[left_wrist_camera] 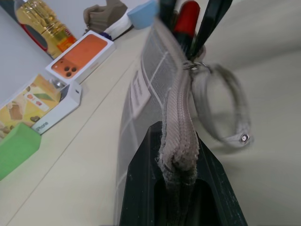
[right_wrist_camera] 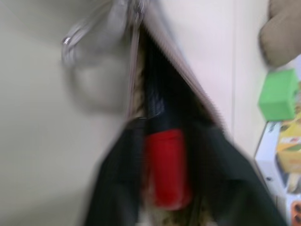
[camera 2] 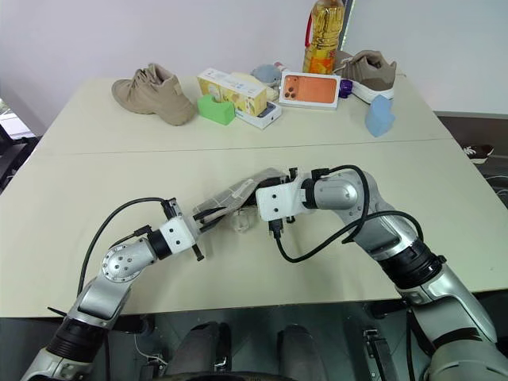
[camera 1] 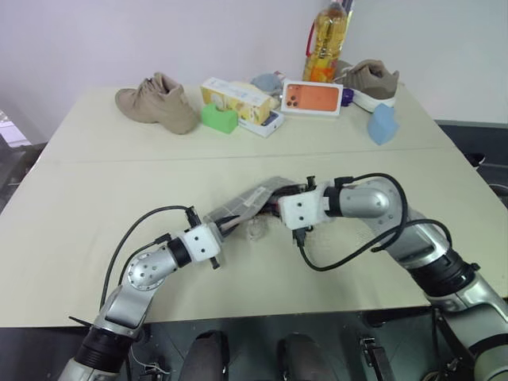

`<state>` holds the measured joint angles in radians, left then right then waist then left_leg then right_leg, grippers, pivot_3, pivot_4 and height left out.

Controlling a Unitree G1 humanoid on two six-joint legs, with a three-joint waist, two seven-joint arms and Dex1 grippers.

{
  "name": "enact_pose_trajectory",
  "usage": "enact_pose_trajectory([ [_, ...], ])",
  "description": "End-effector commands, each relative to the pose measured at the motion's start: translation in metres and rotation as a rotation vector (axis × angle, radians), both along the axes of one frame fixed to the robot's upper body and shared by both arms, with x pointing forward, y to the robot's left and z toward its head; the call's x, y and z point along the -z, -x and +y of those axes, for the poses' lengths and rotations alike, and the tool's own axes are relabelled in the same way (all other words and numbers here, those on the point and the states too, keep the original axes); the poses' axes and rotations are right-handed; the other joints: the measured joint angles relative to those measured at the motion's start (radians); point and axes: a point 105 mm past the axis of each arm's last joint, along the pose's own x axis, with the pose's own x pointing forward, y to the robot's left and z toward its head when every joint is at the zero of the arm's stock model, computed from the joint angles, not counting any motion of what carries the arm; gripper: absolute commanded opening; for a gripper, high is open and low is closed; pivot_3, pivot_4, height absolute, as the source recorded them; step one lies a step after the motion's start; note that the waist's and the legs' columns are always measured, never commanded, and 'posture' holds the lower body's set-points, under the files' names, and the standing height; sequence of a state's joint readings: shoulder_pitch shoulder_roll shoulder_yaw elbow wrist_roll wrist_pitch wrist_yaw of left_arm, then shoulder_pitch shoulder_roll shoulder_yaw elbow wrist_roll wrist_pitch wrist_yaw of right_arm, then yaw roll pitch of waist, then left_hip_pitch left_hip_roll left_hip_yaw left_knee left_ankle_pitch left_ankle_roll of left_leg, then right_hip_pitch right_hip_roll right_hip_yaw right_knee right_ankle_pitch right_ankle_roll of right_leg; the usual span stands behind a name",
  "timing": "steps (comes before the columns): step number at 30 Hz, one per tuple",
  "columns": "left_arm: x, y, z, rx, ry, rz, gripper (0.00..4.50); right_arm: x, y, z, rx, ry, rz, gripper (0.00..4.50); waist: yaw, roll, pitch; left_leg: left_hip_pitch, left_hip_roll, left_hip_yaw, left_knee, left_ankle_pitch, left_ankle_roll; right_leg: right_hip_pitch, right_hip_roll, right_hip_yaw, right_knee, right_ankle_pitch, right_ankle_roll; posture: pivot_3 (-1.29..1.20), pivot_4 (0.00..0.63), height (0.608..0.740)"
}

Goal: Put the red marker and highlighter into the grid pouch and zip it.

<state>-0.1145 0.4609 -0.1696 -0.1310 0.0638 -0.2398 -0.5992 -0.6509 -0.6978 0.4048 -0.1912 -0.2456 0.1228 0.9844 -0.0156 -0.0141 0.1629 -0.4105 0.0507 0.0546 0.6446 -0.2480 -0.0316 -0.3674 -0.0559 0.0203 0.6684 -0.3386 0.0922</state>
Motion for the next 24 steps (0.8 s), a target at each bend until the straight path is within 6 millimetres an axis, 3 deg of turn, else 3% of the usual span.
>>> enact_pose_trajectory([
  [1,-0.019,-0.006,0.004,-0.045,0.094,-0.025,0.0,-0.045,0.0,-0.005,0.033,-0.208,-0.021,3.27,0.002,0.0,0.0,0.0,0.0,0.0,0.0,0.0,0.0,0.0,0.0,0.0,0.0,0.0,0.0,0.0,0.15,0.74],
  [4,-0.025,-0.013,0.003,-0.085,0.172,-0.004,0.0,-0.06,0.012,-0.008,0.032,-0.381,0.12,3.27,0.003,0.0,0.0,0.0,0.0,-0.001,0.001,0.0,0.0,0.002,-0.001,0.0,0.0,0.0,0.0,0.0,0.15,0.74],
  [6,-0.027,-0.02,0.001,-0.114,0.222,0.021,0.0,-0.059,0.025,-0.012,0.028,-0.455,0.25,3.27,0.006,0.0,0.0,0.0,0.0,-0.003,0.001,0.0,0.0,0.003,-0.001,-0.001,0.0,0.0,0.0,0.0,0.15,0.74],
  [12,-0.038,-0.035,-0.011,-0.147,0.321,0.033,0.0,-0.024,0.035,-0.006,0.118,-0.571,0.484,3.27,-0.001,0.0,0.0,0.0,0.0,-0.004,0.002,0.0,0.001,0.005,-0.002,-0.003,-0.001,0.0,0.0,0.0,0.15,0.74],
  [15,-0.041,-0.038,-0.02,-0.137,0.335,0.023,0.0,-0.002,0.024,0.009,0.233,-0.678,0.529,3.27,-0.004,0.0,0.0,0.001,0.0,-0.005,0.002,0.0,0.001,0.004,-0.001,-0.003,0.0,0.0,0.0,0.0,0.15,0.74],
  [19,-0.041,-0.036,-0.024,-0.124,0.332,0.017,0.0,0.004,0.014,0.019,0.293,-0.736,0.511,3.27,0.001,0.0,0.0,0.0,0.0,-0.004,0.002,0.0,0.001,0.002,0.003,-0.002,0.001,0.0,0.0,0.0,0.15,0.74],
  [24,-0.038,-0.033,-0.024,-0.118,0.31,0.011,0.0,0.009,0.006,0.017,0.35,-0.777,0.515,3.27,0.003,0.0,0.0,-0.001,-0.001,-0.003,0.002,0.0,0.001,0.003,0.002,-0.002,0.0,0.001,0.001,0.0,0.15,0.74],
])
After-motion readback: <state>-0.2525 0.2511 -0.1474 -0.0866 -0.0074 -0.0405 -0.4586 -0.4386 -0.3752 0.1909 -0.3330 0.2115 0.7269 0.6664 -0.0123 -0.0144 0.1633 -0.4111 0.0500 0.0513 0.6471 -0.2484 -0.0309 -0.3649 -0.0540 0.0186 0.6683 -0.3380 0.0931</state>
